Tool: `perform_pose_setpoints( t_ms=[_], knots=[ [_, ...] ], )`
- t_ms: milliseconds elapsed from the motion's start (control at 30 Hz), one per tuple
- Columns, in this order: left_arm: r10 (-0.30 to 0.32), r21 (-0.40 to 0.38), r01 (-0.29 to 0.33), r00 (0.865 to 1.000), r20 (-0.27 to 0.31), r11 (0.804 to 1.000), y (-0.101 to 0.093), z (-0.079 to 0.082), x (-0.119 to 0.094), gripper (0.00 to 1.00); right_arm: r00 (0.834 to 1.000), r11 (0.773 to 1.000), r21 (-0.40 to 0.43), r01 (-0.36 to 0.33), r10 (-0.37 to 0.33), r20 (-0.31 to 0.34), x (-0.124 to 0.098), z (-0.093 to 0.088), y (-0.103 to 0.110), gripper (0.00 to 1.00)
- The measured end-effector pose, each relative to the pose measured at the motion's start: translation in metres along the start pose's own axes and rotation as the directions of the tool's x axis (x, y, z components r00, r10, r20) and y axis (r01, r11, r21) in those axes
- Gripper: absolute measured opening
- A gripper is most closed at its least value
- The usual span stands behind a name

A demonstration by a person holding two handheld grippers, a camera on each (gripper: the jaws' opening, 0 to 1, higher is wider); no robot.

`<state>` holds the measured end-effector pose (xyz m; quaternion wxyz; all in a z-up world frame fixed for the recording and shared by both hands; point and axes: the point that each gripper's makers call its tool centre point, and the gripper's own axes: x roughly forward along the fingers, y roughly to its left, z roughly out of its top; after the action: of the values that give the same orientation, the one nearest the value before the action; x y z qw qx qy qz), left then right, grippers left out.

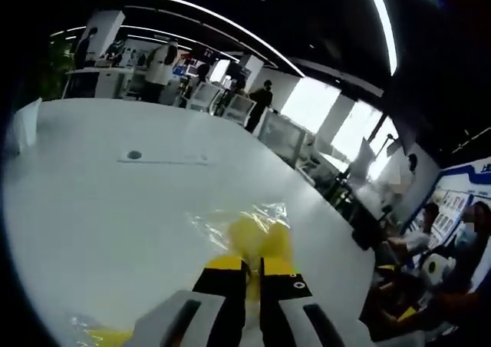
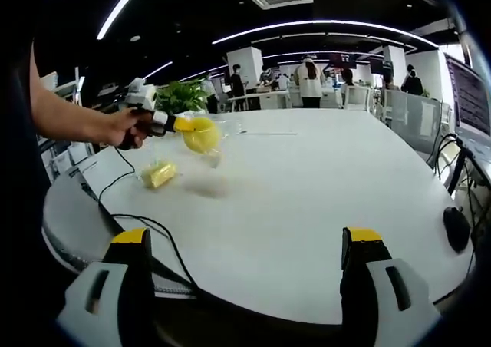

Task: Compare the silicone blocks by pressing each to a similar depth, holding the contact briefly, and releasing to observe deformation and rebound differences across the visible hardness samples.

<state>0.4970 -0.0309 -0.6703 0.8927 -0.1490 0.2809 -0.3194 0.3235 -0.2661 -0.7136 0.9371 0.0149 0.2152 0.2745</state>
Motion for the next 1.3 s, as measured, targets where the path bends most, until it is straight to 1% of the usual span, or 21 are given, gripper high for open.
perform_pose_setpoints(
  t_ms=[100,233,367,500,633,700,833,933,1033,1167,1300],
  knots=[
    [-0.017,0.000,0.017,1.000,0.023,1.000,-0.007,0.011,-0.006,0.02,1.000,1.000,-0.013,-0.007,0.007,-0.003,0.002,0.002,0.004,0.97],
    [-0.031,0.025,0.029,0.998,0.060,0.999,-0.014,0.024,-0.012,0.02,1.000,1.000,-0.023,-0.014,0.014,0.000,0.004,0.007,0.006,0.97],
    [-0.027,0.112,0.016,0.995,0.094,0.994,-0.018,0.037,-0.019,0.01,1.000,0.999,-0.030,-0.019,0.019,0.005,0.004,0.012,0.008,0.97],
    [-0.050,0.104,0.038,0.992,0.117,0.994,-0.022,0.042,-0.026,0.01,1.000,0.999,-0.031,-0.022,0.022,0.006,0.005,0.013,0.009,0.97],
    [-0.077,0.152,0.055,0.987,0.144,0.987,-0.033,0.049,-0.034,0.01,1.000,0.999,-0.033,-0.028,0.028,0.010,0.005,0.019,0.013,0.97],
    [-0.089,0.171,0.063,0.984,0.152,0.983,-0.038,0.052,-0.037,0.01,0.999,0.999,-0.039,-0.030,0.031,0.014,0.005,0.026,0.014,0.97],
    [-0.114,0.193,0.080,0.978,0.173,0.978,-0.047,0.059,-0.046,0.01,0.999,0.999,-0.039,-0.033,0.035,0.041,0.004,0.044,0.014,0.97],
    [-0.137,0.217,0.095,0.972,0.189,0.972,-0.054,0.065,-0.055,0.01,0.996,0.998,-0.039,-0.043,0.045,0.074,0.005,0.064,0.015,0.97],
    [-0.163,0.230,0.115,0.965,0.203,0.966,-0.061,0.069,-0.063,0.00,0.992,0.996,-0.058,-0.067,0.073,0.099,0.007,0.085,0.020,0.97],
    [-0.196,0.239,0.143,0.957,0.214,0.960,-0.071,0.072,-0.073,0.00,0.986,0.990,-0.090,-0.107,0.117,0.118,0.008,0.109,0.029,0.97],
    [-0.230,0.253,0.170,0.946,0.229,0.952,-0.083,0.074,-0.084,0.00,0.974,0.981,-0.123,-0.148,0.166,0.153,0.009,0.139,0.040,0.97]
  ],
)
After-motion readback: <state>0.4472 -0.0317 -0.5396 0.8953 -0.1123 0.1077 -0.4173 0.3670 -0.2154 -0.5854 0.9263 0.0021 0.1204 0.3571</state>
